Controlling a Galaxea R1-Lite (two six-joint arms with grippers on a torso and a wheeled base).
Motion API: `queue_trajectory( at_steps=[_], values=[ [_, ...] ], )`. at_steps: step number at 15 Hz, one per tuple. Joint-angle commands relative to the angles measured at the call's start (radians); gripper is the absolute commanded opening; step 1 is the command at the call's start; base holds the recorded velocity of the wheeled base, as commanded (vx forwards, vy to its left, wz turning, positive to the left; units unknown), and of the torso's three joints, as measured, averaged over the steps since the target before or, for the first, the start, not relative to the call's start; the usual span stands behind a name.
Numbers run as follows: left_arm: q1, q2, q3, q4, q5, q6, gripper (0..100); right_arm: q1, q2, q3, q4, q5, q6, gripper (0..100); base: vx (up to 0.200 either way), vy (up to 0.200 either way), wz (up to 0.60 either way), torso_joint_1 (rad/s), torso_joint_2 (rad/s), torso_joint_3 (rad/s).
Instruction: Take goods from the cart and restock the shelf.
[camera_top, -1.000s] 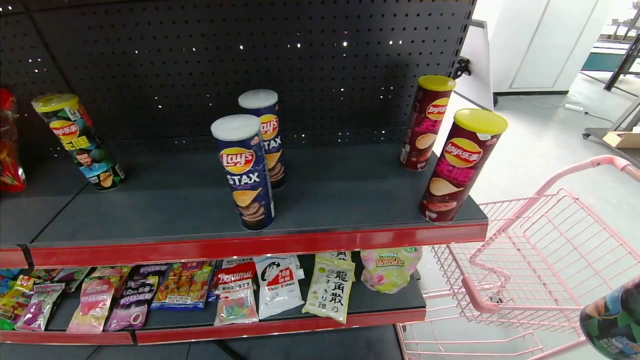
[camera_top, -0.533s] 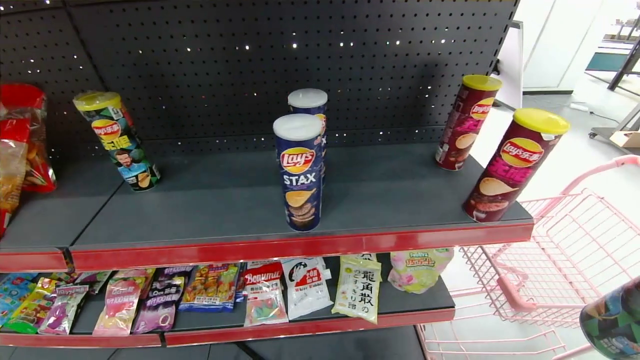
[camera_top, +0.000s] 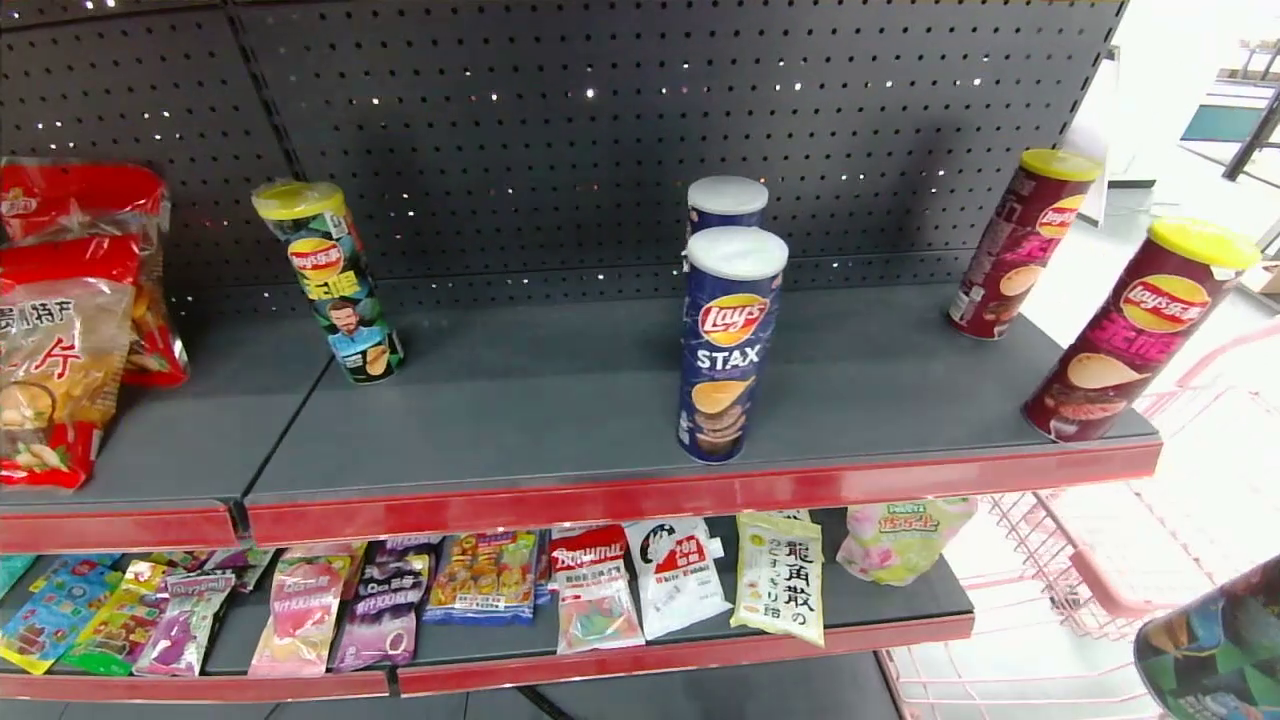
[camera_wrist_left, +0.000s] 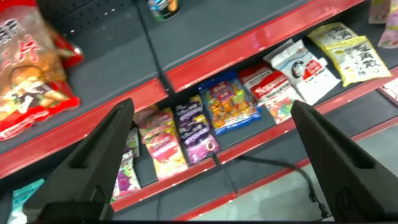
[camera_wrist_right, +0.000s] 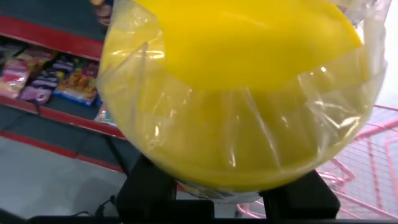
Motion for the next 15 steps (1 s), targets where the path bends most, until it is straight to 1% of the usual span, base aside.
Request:
queue_trajectory(
  at_steps=[1, 7, 9, 13, 15],
  values=[
    [0.0, 0.0, 0.0, 0.0, 0.001, 0.001, 100, 0.029, -0.011, 0.008, 0.003, 0.012, 0.004, 0, 0.0, 0.2, 0.0, 0.007, 0.0, 0.007],
    [0.0, -0.002, -0.002, 0.0, 0.001, 0.004, 100, 0.029, -0.008, 0.005, 0.001, 0.014, 0.004, 0, 0.0, 0.2, 0.0, 0.001, 0.0, 0.0],
    [0.0, -0.002, -0.002, -0.002, 0.001, 0.016, 100, 0.029, -0.011, 0.006, 0.003, 0.014, 0.004, 0, 0.0, 0.2, 0.0, 0.005, 0.0, 0.002],
    [0.0, -0.002, -0.002, -0.014, 0.001, 0.019, 100, 0.029, -0.013, 0.015, 0.0, 0.012, 0.003, 0, 0.0, 0.2, 0.0, 0.002, 0.0, 0.002],
    [0.0, -0.003, -0.002, -0.014, 0.001, 0.032, 100, 0.029, -0.013, 0.018, -0.002, 0.012, 0.003, 0, 0.0, 0.0, 0.0, 0.0, 0.0, 0.0]
  ],
)
